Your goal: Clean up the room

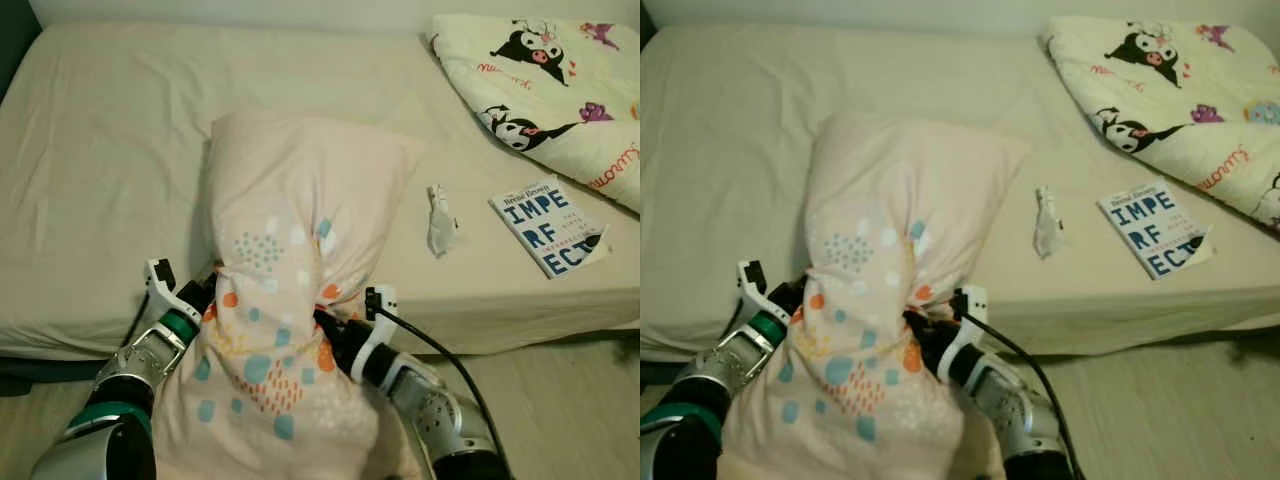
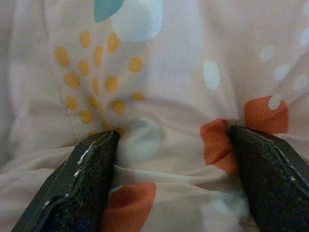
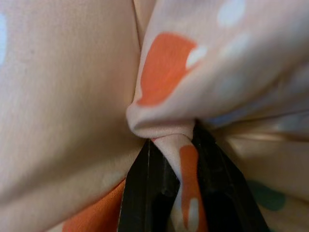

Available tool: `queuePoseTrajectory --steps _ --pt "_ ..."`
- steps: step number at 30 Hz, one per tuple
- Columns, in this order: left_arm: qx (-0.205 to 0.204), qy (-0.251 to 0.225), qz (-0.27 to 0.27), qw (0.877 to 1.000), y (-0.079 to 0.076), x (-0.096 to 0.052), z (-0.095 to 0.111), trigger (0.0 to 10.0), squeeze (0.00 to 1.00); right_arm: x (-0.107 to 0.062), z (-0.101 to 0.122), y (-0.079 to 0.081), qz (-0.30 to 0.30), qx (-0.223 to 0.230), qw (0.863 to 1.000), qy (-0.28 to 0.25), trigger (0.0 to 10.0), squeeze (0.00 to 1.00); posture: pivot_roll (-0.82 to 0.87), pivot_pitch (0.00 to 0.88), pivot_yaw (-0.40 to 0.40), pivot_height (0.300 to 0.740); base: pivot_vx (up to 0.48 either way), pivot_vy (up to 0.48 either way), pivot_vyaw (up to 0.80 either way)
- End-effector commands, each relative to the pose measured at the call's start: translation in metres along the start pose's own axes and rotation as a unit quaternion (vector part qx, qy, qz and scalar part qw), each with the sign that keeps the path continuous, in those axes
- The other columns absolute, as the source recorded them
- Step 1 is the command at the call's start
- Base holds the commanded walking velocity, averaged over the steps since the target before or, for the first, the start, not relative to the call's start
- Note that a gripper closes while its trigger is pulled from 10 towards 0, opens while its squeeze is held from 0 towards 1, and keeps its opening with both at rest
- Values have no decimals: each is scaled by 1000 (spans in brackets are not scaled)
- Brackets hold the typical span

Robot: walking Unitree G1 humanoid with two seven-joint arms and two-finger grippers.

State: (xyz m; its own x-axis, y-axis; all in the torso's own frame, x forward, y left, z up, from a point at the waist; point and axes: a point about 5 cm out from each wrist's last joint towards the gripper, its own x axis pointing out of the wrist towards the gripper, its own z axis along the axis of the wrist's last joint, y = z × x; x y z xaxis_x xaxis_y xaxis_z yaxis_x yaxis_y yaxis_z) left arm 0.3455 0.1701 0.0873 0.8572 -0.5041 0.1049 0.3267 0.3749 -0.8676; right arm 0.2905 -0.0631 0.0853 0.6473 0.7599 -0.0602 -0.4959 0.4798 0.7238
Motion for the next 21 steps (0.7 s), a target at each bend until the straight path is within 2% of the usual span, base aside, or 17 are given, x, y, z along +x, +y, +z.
queuePoseTrajectory --steps 1,2,4,9,10,11,13,16,18,21 --pt "-41 56 -67 995 -17 17 -31 10000 0 15 -21 27 75 35 995 47 10000 0 26 213 -44 588 0 0 0" --pt "-43 61 -92 993 -24 20 -33 10000 0 17 -24 34 94 34 993 55 10000 0 36 208 -43 588 0 0 0" --pt "-45 64 -108 991 -28 22 -35 10000 0 19 -25 38 106 33 992 60 10000 0 45 201 -44 588 0 0 0" --pt "-45 71 -139 987 -37 22 -36 10000 0 24 -24 41 115 28 991 60 10000 0 88 178 -47 588 0 0 0" --pt "-40 66 -154 985 -42 15 -33 10000 0 30 -15 41 116 25 992 47 10000 0 111 161 -52 588 0 0 0" --pt "-40 66 -154 985 -42 15 -33 10000 0 30 -15 41 116 25 992 47 10000 0 111 161 -52 588 0 0 0" --pt "-41 48 -156 986 -45 3 -27 10000 0 34 -7 39 110 17 993 32 10000 0 127 143 -58 588 0 0 0" --pt "-41 43 -156 986 -45 -2 -24 10000 0 35 -3 39 106 16 994 26 10000 0 133 141 -60 588 0 0 0" --pt "-26 33 -141 989 -43 -17 -21 10000 0 37 7 36 94 19 995 5 10000 0 147 133 -62 588 0 0 0" --pt "-18 32 -135 990 -43 -24 -20 10000 0 38 11 33 86 15 996 -3 10000 0 152 124 -61 588 0 0 0"
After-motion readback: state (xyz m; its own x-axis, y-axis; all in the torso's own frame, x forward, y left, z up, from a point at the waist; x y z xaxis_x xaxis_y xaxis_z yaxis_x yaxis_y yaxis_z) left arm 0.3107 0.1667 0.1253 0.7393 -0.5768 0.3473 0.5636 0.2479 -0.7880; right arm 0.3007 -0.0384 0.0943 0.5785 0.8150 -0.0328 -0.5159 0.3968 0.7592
